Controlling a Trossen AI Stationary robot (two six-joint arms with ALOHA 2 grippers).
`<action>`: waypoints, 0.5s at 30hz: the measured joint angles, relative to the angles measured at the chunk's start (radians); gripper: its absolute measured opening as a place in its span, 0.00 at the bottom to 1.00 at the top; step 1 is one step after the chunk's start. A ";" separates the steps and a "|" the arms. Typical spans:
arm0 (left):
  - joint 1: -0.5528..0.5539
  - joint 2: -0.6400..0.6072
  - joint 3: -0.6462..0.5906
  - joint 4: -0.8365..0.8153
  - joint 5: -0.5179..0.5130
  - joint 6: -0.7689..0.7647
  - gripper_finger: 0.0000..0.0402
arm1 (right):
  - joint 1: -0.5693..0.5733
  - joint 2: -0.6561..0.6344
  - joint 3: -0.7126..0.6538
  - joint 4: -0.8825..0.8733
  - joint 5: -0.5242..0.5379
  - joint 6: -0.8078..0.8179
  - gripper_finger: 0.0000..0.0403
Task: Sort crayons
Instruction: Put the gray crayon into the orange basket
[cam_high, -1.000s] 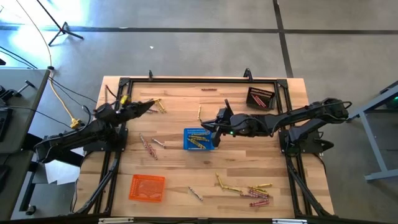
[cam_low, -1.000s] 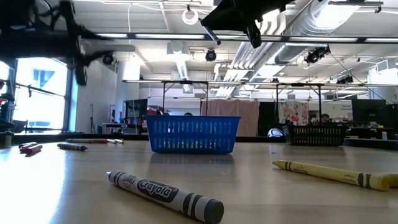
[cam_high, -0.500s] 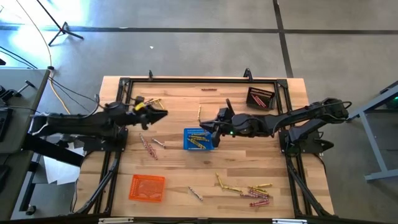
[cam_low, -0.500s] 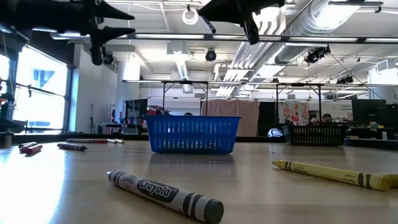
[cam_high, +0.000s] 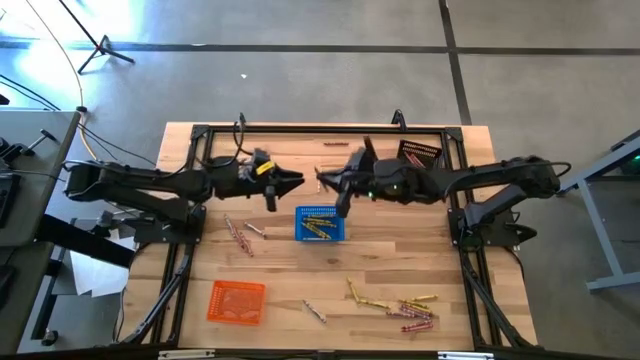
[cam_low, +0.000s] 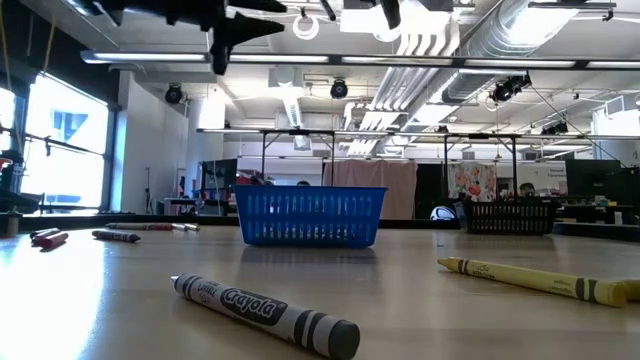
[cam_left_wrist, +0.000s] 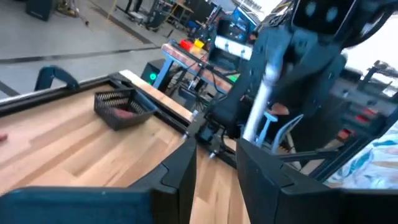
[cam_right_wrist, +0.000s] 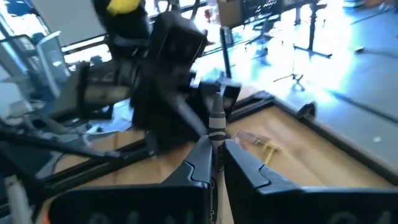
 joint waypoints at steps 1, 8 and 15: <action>0.000 0.018 0.015 -0.002 0.000 0.003 0.25 | -0.010 -0.001 0.022 -0.038 0.000 -0.008 0.03; 0.003 0.094 0.083 -0.004 -0.027 0.017 0.25 | -0.070 0.000 0.118 -0.239 0.017 -0.063 0.03; 0.006 0.178 0.142 0.035 -0.036 0.017 0.29 | -0.114 0.000 0.119 -0.249 -0.054 -0.065 0.03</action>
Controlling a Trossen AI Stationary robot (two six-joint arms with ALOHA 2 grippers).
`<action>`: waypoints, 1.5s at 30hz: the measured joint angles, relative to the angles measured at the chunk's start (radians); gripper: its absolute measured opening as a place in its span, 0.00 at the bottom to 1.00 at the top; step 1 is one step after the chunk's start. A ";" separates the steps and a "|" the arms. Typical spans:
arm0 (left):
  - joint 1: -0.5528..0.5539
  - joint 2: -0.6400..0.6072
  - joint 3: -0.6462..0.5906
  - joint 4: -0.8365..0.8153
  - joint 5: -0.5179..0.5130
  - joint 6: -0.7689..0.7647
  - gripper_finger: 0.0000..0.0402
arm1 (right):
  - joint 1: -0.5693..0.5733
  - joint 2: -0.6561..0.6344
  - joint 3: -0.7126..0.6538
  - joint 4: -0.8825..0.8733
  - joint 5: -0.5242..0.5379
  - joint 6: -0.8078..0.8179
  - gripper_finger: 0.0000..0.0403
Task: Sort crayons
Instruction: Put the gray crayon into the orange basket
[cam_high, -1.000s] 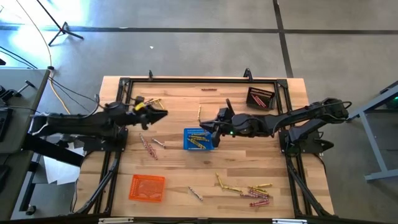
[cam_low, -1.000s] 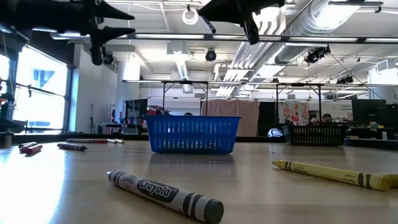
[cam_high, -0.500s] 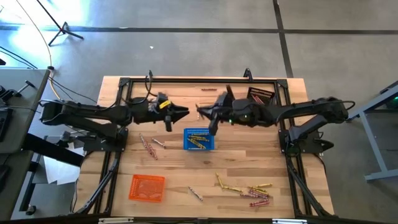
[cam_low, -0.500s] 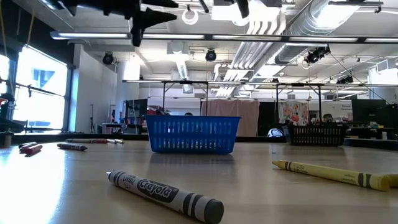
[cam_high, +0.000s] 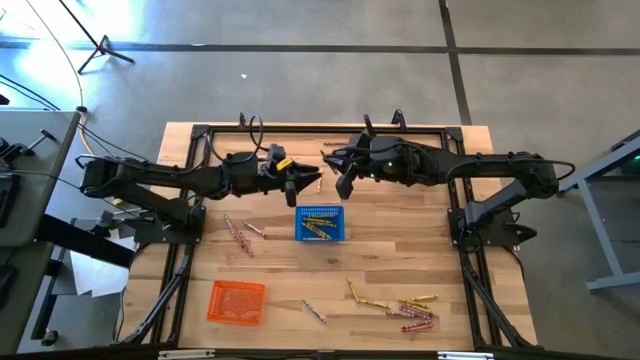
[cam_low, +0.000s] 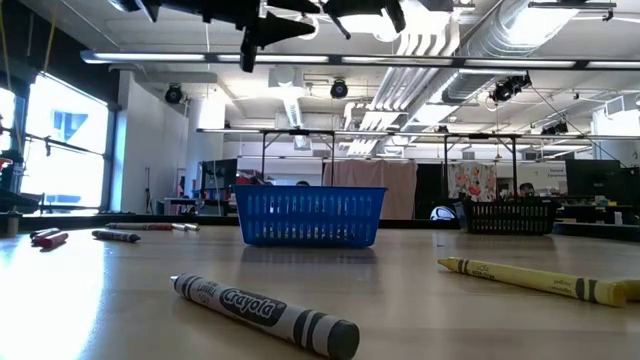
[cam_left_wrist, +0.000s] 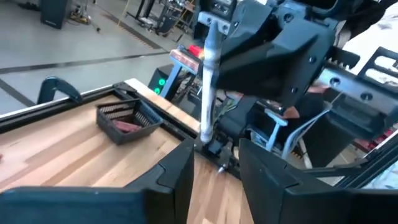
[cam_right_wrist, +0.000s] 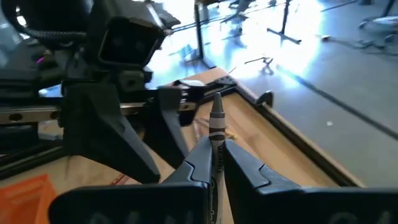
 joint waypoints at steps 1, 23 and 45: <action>0.000 0.013 0.006 0.019 0.000 0.000 0.30 | -0.001 0.000 0.000 0.001 -0.011 -0.002 0.03; 0.028 0.132 0.126 0.064 0.053 0.017 0.36 | 0.000 0.005 0.000 0.033 -0.003 -0.028 0.03; 0.034 0.134 0.126 0.065 0.082 -0.020 0.16 | 0.001 0.008 0.000 0.095 -0.046 -0.023 0.03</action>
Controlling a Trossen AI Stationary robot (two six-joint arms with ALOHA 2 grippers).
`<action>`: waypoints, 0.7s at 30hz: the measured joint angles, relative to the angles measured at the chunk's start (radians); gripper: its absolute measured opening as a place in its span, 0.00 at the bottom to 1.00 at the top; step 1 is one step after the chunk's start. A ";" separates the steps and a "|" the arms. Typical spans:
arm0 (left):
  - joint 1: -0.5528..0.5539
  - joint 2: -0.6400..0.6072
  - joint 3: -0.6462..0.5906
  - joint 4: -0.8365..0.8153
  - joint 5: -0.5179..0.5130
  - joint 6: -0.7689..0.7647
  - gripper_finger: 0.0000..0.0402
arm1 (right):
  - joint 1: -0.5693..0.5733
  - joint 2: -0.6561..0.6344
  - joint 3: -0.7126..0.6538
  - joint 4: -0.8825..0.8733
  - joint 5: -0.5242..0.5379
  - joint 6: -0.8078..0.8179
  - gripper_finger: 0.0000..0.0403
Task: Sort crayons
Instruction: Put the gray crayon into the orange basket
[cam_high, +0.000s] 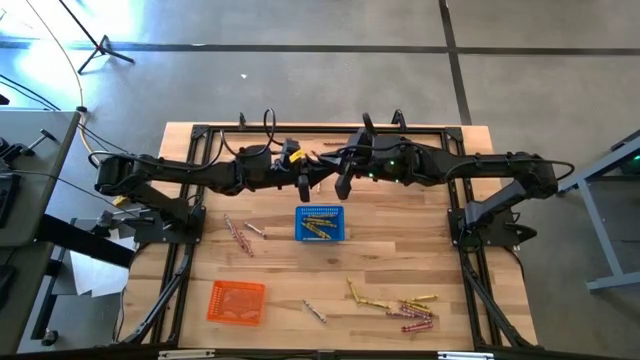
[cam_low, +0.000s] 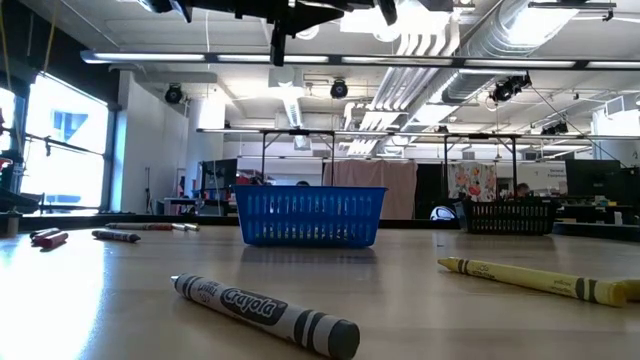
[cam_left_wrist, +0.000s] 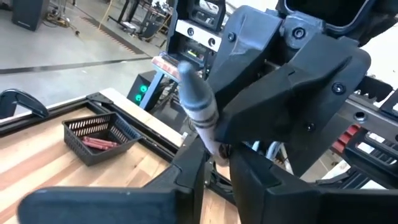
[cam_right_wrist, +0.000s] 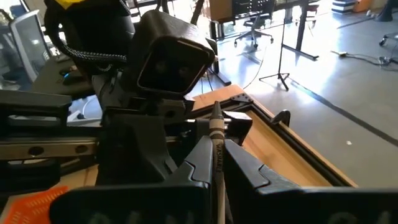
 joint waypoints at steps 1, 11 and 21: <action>0.000 0.000 0.000 0.000 0.000 0.000 0.17 | 0.000 0.000 0.000 -0.001 -0.012 0.000 0.03; -0.001 0.000 0.000 -0.001 0.002 0.011 0.15 | 0.005 0.000 0.000 -0.005 -0.031 0.000 0.01; 0.000 -0.002 0.000 -0.007 0.001 0.011 0.01 | 0.000 -0.003 0.000 -0.017 -0.043 0.003 0.07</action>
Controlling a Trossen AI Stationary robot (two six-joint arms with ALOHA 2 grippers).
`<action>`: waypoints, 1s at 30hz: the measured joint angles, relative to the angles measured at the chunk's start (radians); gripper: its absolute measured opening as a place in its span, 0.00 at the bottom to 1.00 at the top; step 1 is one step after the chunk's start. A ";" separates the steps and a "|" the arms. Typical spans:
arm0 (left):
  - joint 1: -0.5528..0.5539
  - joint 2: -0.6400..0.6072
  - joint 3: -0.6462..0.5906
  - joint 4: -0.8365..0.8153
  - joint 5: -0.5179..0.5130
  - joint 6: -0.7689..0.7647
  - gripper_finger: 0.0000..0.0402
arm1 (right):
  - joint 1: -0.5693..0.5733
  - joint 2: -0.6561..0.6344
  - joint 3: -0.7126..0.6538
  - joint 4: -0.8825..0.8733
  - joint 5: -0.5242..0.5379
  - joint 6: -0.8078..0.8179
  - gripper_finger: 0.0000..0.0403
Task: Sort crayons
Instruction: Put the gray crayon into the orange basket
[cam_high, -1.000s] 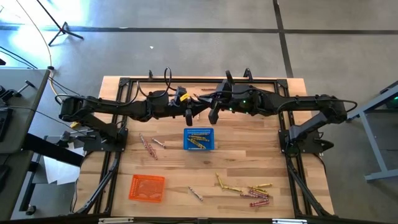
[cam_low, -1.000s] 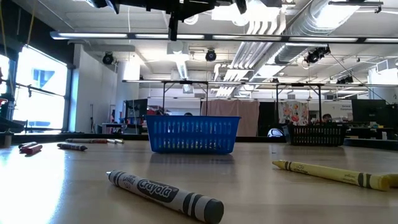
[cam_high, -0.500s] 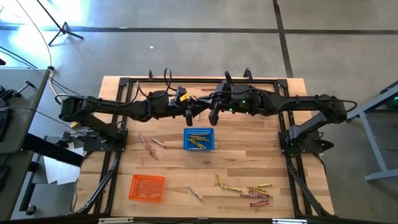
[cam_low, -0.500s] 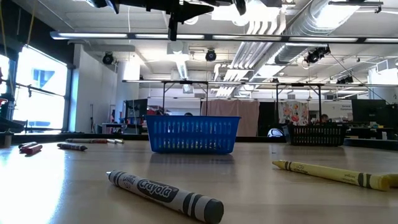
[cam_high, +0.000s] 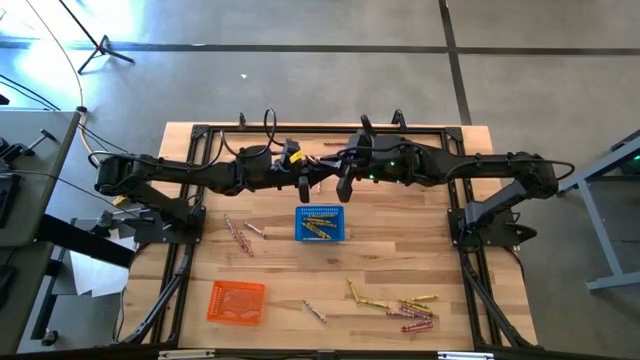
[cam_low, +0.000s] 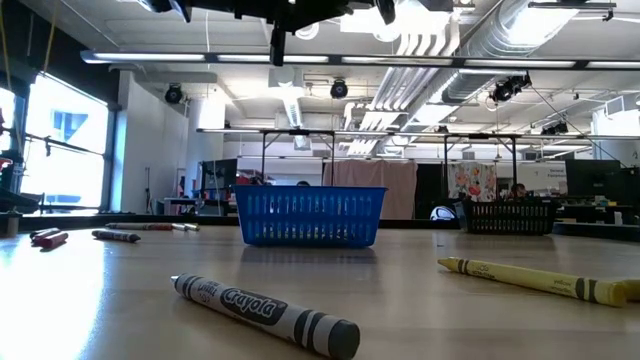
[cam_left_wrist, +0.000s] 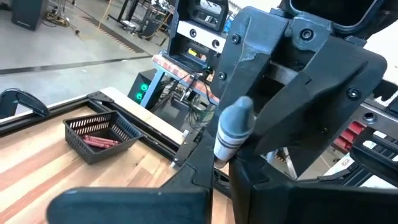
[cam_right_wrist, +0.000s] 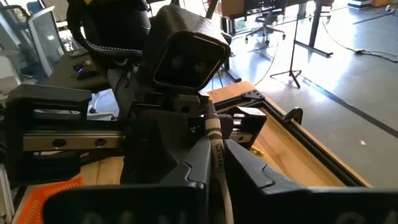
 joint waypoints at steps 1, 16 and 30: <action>0.000 -0.004 0.000 -0.007 0.003 0.001 0.01 | -0.002 -0.005 0.000 -0.016 -0.003 0.000 0.09; -0.150 -0.307 -0.001 -0.955 0.140 -0.171 0.00 | -0.042 -0.153 0.000 -0.337 -0.041 0.114 0.32; -0.909 -0.195 -0.001 -1.183 0.139 -0.754 0.02 | 0.129 -0.137 0.000 -0.574 -0.052 0.519 0.29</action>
